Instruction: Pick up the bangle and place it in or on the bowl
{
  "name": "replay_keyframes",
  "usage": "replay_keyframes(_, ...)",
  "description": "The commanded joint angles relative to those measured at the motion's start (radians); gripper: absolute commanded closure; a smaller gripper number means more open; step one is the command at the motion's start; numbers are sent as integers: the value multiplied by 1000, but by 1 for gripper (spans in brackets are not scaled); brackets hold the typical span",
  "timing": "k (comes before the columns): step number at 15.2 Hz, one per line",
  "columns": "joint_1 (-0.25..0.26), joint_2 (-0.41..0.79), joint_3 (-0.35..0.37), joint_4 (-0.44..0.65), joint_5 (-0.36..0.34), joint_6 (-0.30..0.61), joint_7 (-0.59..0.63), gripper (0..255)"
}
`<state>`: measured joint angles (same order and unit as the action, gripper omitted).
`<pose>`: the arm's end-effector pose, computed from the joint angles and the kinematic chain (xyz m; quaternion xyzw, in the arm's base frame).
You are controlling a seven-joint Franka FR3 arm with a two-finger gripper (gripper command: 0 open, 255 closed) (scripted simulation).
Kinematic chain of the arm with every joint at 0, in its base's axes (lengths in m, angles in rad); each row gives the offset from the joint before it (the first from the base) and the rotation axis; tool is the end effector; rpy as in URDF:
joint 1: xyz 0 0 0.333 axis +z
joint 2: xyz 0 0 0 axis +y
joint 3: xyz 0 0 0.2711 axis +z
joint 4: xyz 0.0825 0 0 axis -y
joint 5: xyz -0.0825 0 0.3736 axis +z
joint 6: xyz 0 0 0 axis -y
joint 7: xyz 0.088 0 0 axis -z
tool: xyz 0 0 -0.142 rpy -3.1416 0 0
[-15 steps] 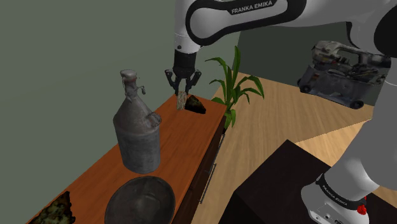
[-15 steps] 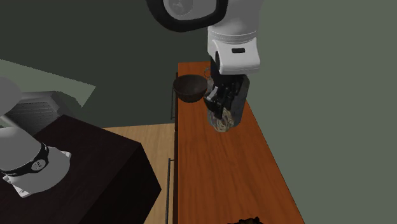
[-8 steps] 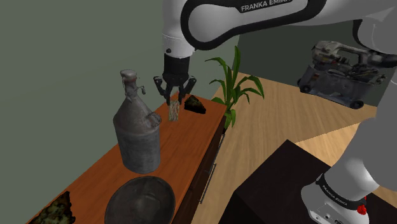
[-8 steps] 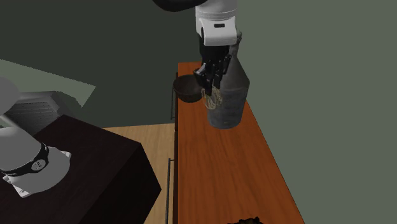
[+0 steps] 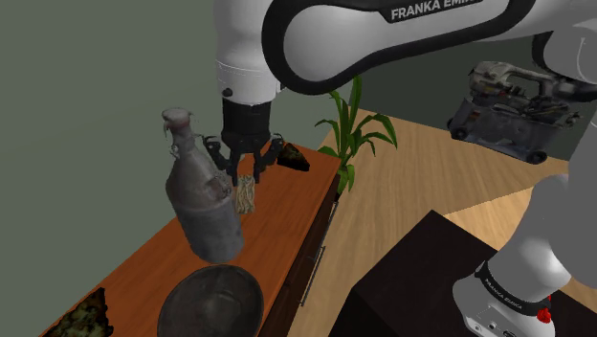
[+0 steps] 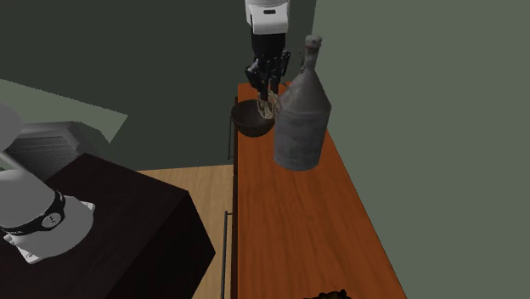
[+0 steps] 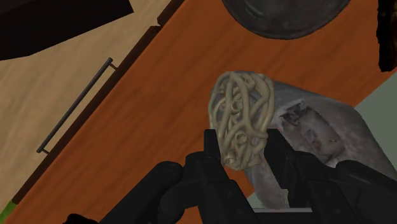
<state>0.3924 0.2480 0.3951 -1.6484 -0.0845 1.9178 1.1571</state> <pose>0.4509 0.4211 0.4047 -0.9840 0.1767 -0.0056 0.0210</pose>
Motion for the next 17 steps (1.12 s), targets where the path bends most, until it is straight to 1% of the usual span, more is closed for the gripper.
replay_keyframes(1, 29, 9, 14, 22, -8, -15, 45, 255)
replay_keyframes(6, 112, 50, 48, 88, -38, -47, 161, 255)
replay_keyframes(12, 224, 131, 79, 213, -86, -103, 294, 255)
replay_keyframes(17, 219, 135, 76, 151, -89, -37, 298, 255)
